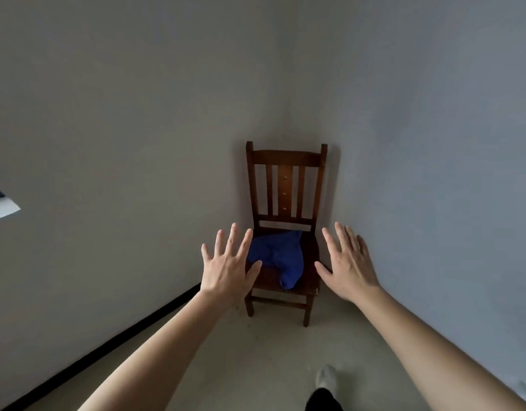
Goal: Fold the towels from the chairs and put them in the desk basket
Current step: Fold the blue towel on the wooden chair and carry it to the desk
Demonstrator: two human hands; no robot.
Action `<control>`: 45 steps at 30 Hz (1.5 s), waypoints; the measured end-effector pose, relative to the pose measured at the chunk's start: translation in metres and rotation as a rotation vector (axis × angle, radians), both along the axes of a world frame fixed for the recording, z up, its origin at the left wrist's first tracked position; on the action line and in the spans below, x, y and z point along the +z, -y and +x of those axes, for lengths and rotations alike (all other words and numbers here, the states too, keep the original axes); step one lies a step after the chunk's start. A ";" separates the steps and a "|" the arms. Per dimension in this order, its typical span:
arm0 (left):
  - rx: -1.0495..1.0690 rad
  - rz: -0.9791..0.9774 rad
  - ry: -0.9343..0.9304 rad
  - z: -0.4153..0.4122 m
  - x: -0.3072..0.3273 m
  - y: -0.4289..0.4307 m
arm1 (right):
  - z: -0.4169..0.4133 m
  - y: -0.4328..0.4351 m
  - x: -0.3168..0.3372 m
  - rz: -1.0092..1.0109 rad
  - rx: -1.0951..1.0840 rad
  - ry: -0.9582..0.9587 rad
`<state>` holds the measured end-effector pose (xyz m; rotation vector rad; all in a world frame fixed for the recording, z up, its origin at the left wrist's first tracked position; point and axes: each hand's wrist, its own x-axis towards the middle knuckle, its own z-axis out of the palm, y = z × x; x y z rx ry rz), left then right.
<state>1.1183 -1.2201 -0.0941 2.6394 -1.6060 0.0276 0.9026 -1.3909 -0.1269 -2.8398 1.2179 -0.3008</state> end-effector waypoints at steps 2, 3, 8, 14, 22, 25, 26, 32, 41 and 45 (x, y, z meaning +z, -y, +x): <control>-0.001 0.032 -0.028 0.017 -0.020 0.041 | 0.022 0.045 -0.020 0.032 0.002 -0.034; -0.004 0.046 -0.032 0.029 -0.032 0.069 | 0.037 0.075 -0.031 0.047 0.007 -0.049; 0.084 0.142 -0.148 0.076 -0.076 0.179 | 0.102 0.196 -0.069 0.171 0.055 -0.082; 0.162 0.254 -0.295 0.118 -0.125 0.281 | 0.163 0.302 -0.114 0.285 0.091 -0.172; 0.227 0.397 -0.426 0.183 -0.245 0.356 | 0.230 0.357 -0.231 0.422 0.124 -0.299; 0.225 0.457 -0.463 0.209 -0.309 0.376 | 0.249 0.362 -0.287 0.485 0.081 -0.325; 0.216 0.468 -0.456 0.218 -0.329 0.381 | 0.254 0.362 -0.303 0.503 0.067 -0.326; 0.230 0.484 -0.439 0.260 -0.427 0.400 | 0.289 0.356 -0.389 0.541 0.127 -0.370; 0.329 0.600 -0.637 0.293 -0.492 0.375 | 0.356 0.358 -0.445 0.580 0.167 -0.325; 0.268 0.588 -0.580 0.292 -0.495 0.354 | 0.366 0.345 -0.461 0.509 0.376 -0.532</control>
